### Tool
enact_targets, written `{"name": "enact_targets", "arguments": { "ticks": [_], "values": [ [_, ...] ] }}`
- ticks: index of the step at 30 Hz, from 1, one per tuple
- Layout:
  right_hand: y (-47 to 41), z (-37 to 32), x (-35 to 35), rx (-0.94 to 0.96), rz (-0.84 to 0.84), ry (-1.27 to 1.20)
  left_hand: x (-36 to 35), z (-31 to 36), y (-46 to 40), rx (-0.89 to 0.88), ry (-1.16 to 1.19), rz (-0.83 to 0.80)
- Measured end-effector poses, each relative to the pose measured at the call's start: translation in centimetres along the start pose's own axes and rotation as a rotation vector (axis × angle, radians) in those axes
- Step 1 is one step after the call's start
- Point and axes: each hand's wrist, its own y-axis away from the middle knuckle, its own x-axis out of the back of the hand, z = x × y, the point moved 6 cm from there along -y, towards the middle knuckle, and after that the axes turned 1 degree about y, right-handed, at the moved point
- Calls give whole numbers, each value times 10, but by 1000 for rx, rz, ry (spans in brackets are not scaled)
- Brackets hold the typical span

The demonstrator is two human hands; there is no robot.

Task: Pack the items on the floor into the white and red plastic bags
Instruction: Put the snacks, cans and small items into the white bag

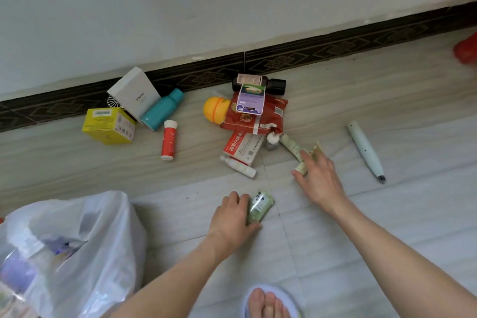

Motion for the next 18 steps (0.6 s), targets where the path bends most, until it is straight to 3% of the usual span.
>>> {"name": "enact_targets", "arguments": {
  "ticks": [6, 13, 18],
  "values": [
    [8, 6, -20, 35, 74, -28, -1, -9, -5, -74, -16, 85],
    [5, 24, -22, -217, 162, -198, 6, -26, -5, -11, 303, 65],
    [28, 9, -19, -395, 161, -507, 52, -16, 3, -89, 277, 64]
  ]
}}
